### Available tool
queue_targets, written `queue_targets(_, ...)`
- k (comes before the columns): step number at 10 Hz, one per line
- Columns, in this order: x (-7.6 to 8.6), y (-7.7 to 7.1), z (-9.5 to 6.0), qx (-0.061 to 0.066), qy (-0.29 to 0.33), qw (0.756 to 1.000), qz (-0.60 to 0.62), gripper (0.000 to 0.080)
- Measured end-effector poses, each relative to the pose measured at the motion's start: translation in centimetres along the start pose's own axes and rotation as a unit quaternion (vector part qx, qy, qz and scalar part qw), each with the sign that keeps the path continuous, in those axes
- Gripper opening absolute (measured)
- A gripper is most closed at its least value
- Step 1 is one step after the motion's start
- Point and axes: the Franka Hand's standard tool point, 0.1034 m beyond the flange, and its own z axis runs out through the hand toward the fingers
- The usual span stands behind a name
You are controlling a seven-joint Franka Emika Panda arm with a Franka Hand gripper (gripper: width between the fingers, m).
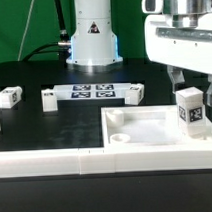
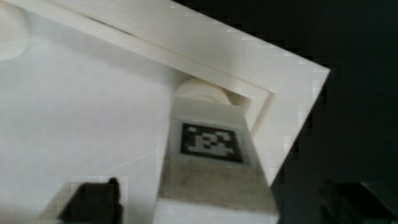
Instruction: Assemble one leg
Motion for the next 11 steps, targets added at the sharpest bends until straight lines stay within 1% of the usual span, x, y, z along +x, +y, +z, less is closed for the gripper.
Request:
queue_targets(1, -0.07, 0.02, 0.09, -0.001, 0.000, 1.000, -0.027, 0.0625)
queue_targets(2, -0.12, 0.06, 0.19, -0.001, 0.000, 0.996, -0.094, 0.0642)
queue_targets(4, -0.12, 0.11, 0.43, -0.002, 0.000, 0.976, -0.217, 0.0648)
queue_targets(6, -0.45, 0.07, 0.69, -0.002, 0.000, 0.944, -0.331, 0.0649)
queue_targets(7, -0.57, 0.03, 0.69, -0.002, 0.000, 0.921, -0.389, 0.0649)
queue_targets(9, -0.20, 0.05, 0.61, -0.002, 0.000, 0.877, -0.480, 0.0649)
queue_targets(11, 0.20, 0.15, 0.60, -0.002, 0.001, 0.824, -0.566, 0.0649)
